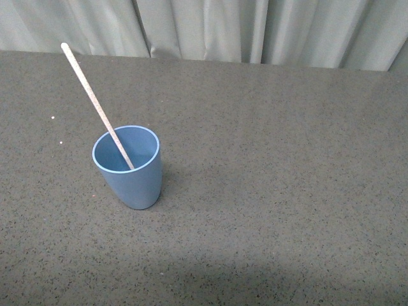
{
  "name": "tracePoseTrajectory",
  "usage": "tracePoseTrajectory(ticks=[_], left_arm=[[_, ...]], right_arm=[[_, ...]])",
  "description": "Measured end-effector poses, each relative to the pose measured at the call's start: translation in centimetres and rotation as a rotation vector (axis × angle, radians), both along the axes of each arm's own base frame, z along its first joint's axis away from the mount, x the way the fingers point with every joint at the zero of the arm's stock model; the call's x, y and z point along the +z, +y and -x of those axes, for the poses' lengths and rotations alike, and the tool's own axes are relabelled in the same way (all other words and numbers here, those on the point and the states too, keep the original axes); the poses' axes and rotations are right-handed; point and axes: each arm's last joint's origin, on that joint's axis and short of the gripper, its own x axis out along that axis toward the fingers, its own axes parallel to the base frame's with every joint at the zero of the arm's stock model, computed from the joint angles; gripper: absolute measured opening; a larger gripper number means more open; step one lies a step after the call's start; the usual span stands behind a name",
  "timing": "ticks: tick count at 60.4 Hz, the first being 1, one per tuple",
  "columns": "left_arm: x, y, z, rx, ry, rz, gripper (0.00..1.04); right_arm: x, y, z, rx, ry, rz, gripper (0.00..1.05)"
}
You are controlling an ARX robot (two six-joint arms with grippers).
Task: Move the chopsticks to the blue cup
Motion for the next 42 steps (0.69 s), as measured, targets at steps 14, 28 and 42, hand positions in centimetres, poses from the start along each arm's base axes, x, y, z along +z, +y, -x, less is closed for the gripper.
tracePoseTrajectory(ticks=[14,28,42], left_arm=[[0.00,0.00,0.00,0.000,0.000,0.000,0.98],[0.00,0.00,0.00,0.000,0.000,0.000,0.98],[0.00,0.00,0.00,0.000,0.000,0.000,0.98]], right_arm=[[-0.24,0.01,0.95,0.002,0.005,0.000,0.01],[-0.24,0.01,0.96,0.002,0.004,0.001,0.31],[-0.24,0.01,0.96,0.002,0.004,0.001,0.76]])
